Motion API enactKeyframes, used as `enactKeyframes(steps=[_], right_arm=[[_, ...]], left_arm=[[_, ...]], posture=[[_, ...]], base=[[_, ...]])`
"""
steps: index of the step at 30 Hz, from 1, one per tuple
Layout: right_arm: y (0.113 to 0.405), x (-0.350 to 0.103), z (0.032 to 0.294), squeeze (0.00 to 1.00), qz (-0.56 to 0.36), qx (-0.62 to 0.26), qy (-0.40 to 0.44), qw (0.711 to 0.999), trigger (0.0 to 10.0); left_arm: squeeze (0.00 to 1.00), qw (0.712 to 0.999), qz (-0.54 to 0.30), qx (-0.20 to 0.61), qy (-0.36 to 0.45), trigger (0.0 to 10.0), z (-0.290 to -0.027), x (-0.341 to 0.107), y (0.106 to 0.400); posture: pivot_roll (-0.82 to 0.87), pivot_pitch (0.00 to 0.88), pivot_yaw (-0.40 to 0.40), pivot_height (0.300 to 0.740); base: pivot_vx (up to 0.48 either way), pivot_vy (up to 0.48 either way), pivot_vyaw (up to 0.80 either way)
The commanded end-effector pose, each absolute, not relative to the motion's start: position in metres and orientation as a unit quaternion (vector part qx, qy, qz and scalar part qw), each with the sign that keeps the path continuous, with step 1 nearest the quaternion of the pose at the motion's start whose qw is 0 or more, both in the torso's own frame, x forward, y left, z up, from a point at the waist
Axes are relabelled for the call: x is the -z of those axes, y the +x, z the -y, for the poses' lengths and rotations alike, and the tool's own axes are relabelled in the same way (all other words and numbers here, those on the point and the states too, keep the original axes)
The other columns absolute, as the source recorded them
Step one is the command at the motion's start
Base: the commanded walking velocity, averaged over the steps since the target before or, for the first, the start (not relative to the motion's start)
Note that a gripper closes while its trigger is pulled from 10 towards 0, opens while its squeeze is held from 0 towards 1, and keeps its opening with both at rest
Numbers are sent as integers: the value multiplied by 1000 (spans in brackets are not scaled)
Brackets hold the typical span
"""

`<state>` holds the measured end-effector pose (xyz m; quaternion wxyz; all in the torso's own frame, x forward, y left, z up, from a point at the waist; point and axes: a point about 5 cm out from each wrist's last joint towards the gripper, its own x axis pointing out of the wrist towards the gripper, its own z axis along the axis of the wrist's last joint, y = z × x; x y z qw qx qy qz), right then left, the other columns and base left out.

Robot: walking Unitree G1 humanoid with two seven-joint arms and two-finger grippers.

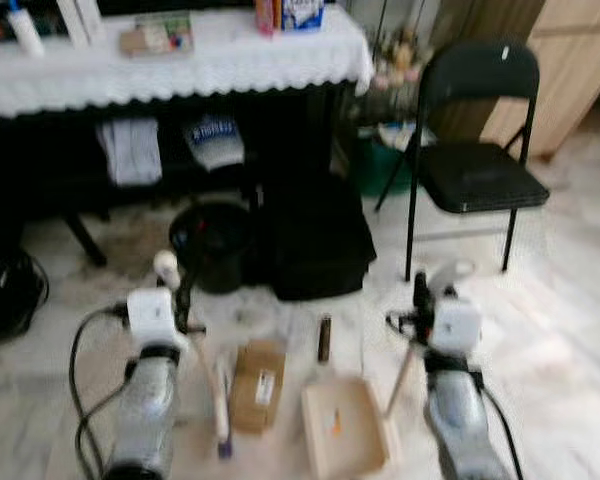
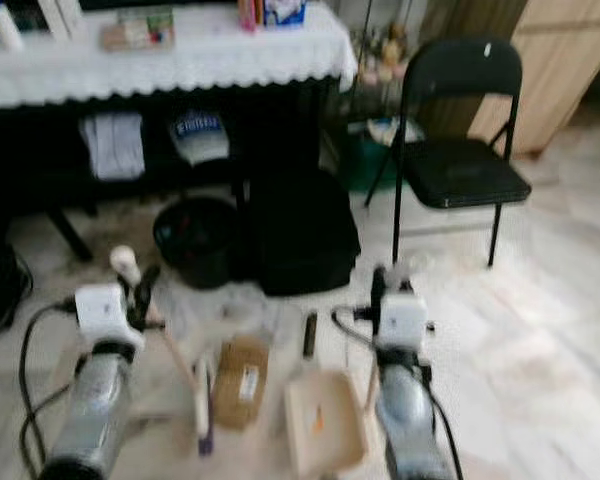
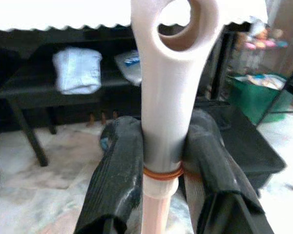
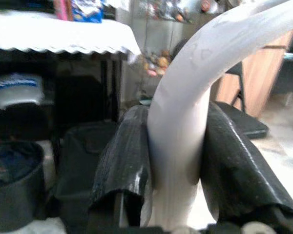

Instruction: Sweep floor

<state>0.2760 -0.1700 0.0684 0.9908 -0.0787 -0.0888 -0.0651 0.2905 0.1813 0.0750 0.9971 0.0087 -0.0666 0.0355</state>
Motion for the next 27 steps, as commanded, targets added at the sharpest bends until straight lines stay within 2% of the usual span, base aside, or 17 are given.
enactKeyframes(steps=[1, 6, 12, 20, 27], right_arm=[[279, -77, 171, 0, 108, 65, -86, 988, 10000], [279, -77, 171, 0, 108, 65, -86, 988, 10000], [279, -76, 171, 0, 107, 64, -86, 988, 10000], [279, -76, 171, 0, 105, 64, -89, 988, 10000], [278, -75, 171, 0, 105, 64, -88, 989, 10000]], left_arm=[[35, 996, 82, -34, 13, 10000, -184, -82, 292], [31, 996, 81, -32, 12, 10000, -184, -82, 292], [35, 996, 79, -31, 12, 10000, -183, -81, 292], [27, 996, 78, -32, 14, 10000, -184, -81, 292], [12, 996, 75, -36, 15, 10000, -186, -80, 291]], posture=[[-31, 98, -39, 740], [-31, 100, -40, 740], [-31, 101, -40, 740], [-32, 101, -39, 740], [-31, 103, -39, 740]], base=[[371, 0, 0], [315, 0, 0], [0, 0, 0], [305, 0, 0], [0, 0, 0]])
